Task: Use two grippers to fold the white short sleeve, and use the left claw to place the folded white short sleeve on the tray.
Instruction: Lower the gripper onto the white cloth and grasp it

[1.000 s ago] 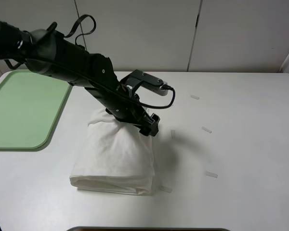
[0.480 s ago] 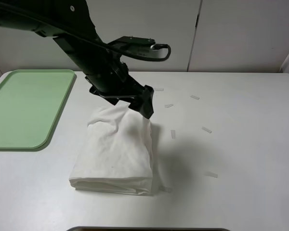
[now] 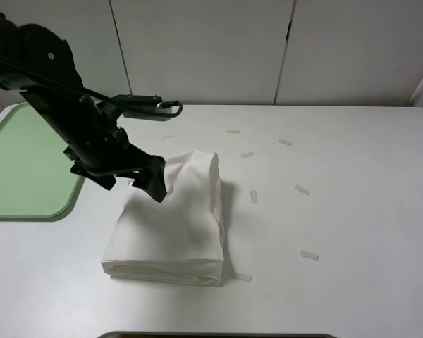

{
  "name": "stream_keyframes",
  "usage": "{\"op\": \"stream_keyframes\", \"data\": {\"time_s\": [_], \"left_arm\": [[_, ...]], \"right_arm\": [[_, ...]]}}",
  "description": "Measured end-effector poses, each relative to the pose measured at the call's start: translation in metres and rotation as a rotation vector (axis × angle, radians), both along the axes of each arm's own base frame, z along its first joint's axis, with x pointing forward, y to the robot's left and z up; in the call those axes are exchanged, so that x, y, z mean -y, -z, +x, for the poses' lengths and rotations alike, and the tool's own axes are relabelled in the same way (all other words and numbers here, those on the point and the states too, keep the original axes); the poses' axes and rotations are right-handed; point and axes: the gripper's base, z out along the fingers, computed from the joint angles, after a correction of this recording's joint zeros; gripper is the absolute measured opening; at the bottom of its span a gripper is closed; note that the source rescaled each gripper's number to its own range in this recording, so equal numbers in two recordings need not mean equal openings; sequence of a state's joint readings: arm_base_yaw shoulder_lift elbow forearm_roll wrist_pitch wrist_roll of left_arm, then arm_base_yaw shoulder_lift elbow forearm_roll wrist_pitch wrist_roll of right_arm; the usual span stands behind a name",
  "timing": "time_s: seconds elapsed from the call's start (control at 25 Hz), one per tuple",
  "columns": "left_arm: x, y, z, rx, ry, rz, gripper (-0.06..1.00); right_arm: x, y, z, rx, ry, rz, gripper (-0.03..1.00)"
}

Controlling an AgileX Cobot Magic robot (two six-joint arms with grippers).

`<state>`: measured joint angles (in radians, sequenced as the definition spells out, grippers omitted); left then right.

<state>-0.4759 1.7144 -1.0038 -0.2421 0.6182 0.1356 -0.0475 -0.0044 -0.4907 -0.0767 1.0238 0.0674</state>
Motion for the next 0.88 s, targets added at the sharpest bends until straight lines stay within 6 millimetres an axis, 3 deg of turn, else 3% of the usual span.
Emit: {"op": "stream_keyframes", "data": {"time_s": [0.4, 0.6, 0.88], "left_arm": [[-0.020, 0.038, -0.016, 0.003, -0.176, 0.011, 1.00], [-0.015, 0.066, -0.013, -0.030, -0.221, 0.035, 1.00], [0.000, 0.087, -0.015, -0.038, -0.225, 0.031, 1.00]], "right_arm": [[0.000, 0.000, 0.000, 0.000, 0.000, 0.000, 1.00], [0.000, 0.000, 0.000, 0.000, 0.000, 0.000, 1.00], [0.000, 0.000, 0.000, 0.000, 0.000, 0.000, 1.00]]}}
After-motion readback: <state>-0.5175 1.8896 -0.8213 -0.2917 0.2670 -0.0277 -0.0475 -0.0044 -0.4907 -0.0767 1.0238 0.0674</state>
